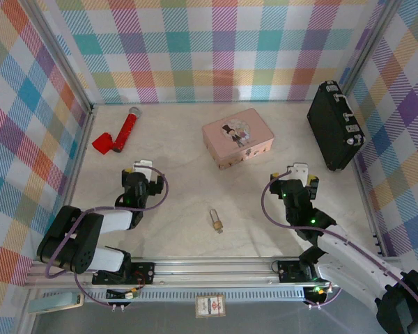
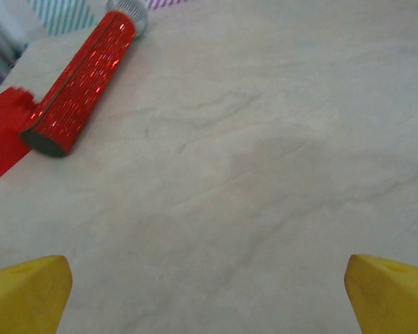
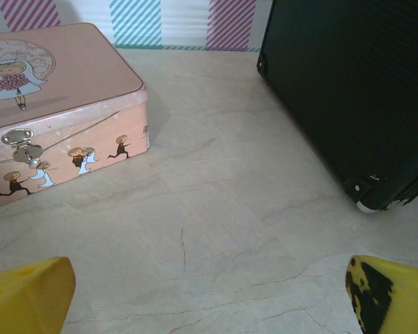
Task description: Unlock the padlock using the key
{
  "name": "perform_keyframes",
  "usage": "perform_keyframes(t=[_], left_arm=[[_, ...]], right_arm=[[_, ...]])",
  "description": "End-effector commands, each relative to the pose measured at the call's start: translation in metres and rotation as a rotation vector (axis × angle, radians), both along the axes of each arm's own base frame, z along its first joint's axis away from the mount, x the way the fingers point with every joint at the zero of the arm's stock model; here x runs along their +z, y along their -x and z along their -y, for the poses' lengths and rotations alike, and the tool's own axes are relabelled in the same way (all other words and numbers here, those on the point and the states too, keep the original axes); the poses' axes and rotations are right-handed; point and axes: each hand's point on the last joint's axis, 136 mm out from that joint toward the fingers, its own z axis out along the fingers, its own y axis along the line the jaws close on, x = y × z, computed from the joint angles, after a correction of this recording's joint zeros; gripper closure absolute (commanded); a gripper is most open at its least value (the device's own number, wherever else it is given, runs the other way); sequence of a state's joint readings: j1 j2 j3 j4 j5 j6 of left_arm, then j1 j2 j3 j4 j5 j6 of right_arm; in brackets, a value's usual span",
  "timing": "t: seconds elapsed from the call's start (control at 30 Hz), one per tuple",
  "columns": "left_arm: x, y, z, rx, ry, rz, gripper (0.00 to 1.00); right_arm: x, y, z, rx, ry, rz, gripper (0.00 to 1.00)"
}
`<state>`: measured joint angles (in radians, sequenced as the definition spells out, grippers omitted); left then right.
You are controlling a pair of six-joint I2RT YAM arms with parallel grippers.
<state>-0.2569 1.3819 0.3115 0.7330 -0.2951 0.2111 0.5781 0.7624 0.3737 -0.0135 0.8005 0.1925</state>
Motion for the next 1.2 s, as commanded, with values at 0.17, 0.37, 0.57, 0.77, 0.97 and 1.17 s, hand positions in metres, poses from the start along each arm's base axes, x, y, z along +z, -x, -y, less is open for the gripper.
perform_keyframes(t=[0.17, 0.37, 0.57, 0.77, 0.97, 1.17], left_arm=[[0.016, -0.021, -0.008, 0.010, 0.134, 0.132, 0.00], [-0.008, -0.041, -0.033, 0.090, 0.250, 0.005, 0.00], [-0.007, -0.042, -0.034, 0.089, 0.246, 0.025, 0.00], [-0.007, -0.042, -0.033, 0.087, 0.246, 0.026, 0.00], [-0.007, -0.042, -0.033, 0.087, 0.247, 0.025, 0.00], [-0.007, -0.042, -0.033, 0.087, 0.247, 0.024, 0.00]], right_arm=[[0.009, -0.004, 0.003, -0.016, -0.002, 0.047, 0.01], [0.009, -0.014, 0.000, -0.007, 0.063, 0.027, 0.01], [0.009, -0.043, 0.013, -0.090, 0.092, 0.011, 0.01], [-0.011, -0.077, 0.020, -0.125, 0.110, -0.016, 0.01], [-0.034, -0.097, 0.016, -0.087, 0.168, 0.006, 0.01], [-0.036, -0.109, 0.016, -0.029, 0.187, 0.053, 0.01]])
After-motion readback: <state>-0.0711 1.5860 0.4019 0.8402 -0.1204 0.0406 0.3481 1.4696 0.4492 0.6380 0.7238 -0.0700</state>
